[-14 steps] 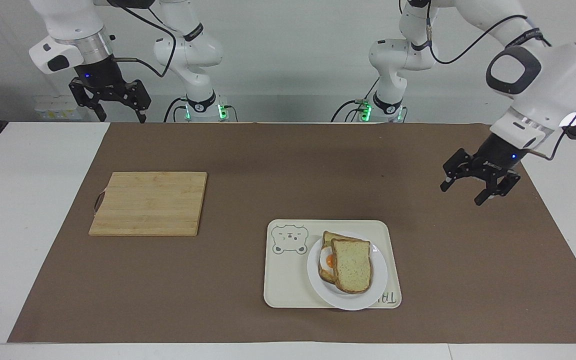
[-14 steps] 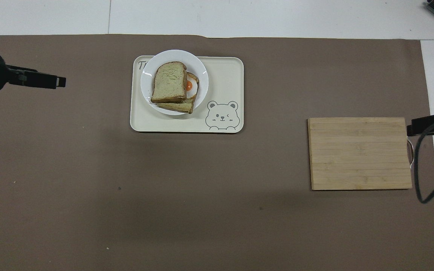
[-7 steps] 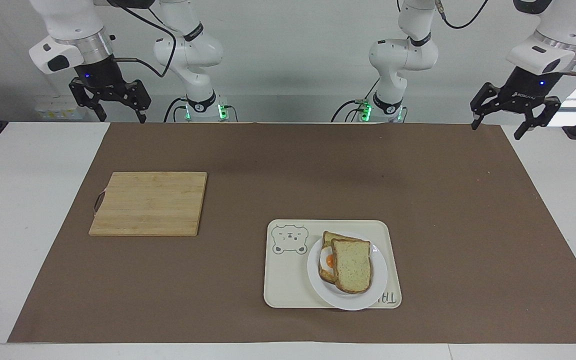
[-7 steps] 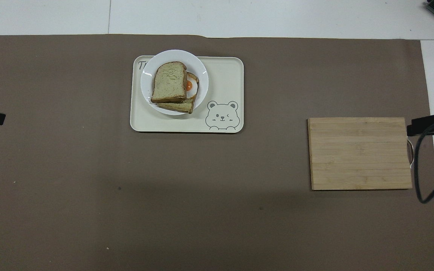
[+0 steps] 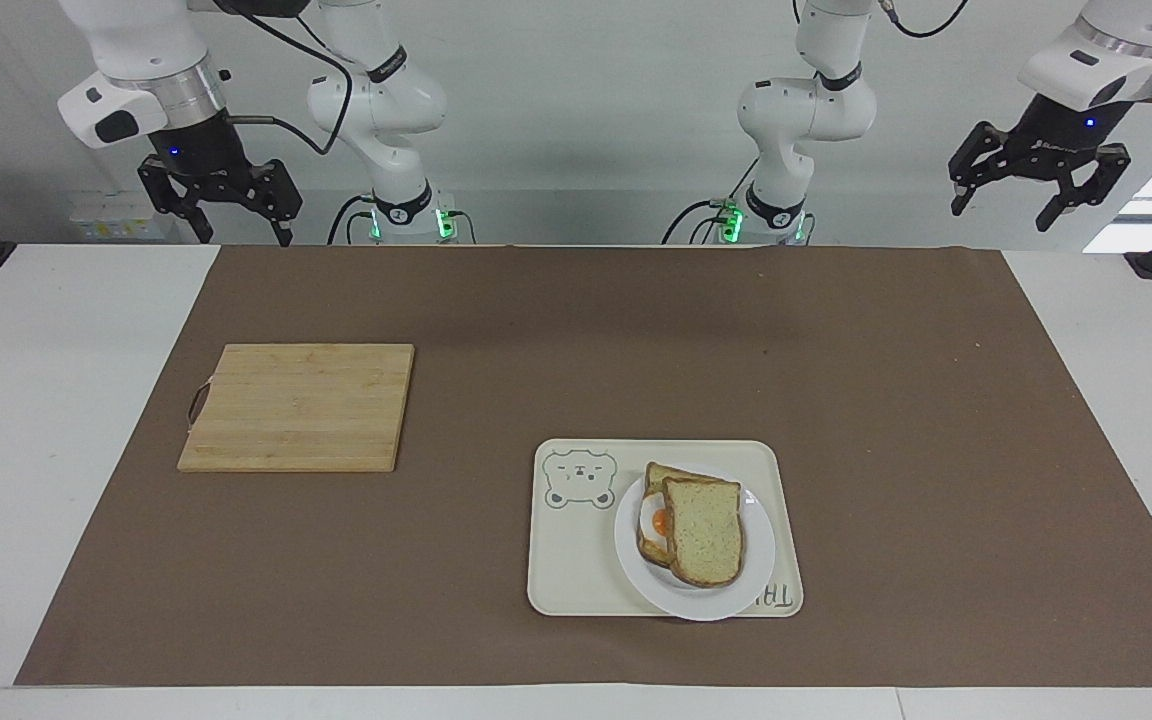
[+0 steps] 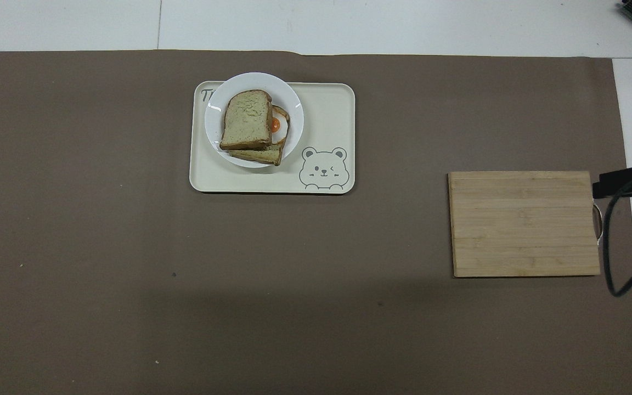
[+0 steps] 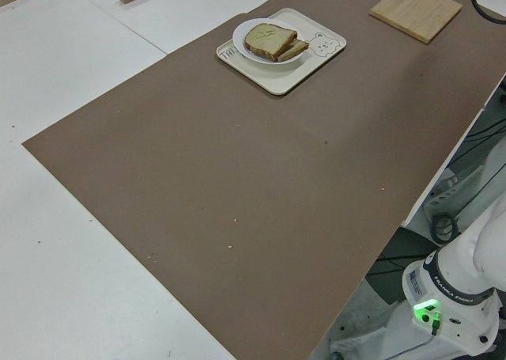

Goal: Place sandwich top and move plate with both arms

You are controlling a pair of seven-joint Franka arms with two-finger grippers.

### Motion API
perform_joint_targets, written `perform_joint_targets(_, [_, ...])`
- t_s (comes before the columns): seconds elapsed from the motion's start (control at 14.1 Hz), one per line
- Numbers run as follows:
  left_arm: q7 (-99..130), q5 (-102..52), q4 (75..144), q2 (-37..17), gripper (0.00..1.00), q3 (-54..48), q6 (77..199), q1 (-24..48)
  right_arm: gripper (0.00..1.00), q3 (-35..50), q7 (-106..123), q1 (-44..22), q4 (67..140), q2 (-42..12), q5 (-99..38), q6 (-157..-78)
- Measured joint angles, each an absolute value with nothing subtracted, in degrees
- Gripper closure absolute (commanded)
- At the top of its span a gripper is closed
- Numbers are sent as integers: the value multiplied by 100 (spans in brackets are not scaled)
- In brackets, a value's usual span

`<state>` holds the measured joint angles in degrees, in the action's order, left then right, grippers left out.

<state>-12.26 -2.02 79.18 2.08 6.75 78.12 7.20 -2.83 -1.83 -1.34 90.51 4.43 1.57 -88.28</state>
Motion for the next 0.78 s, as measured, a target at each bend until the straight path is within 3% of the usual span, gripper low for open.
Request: perform_joint_targets(0.78, [-954,-247,7877,168,0,676,7751,718,0,-283,-183,-134,9051,443,157,-8828])
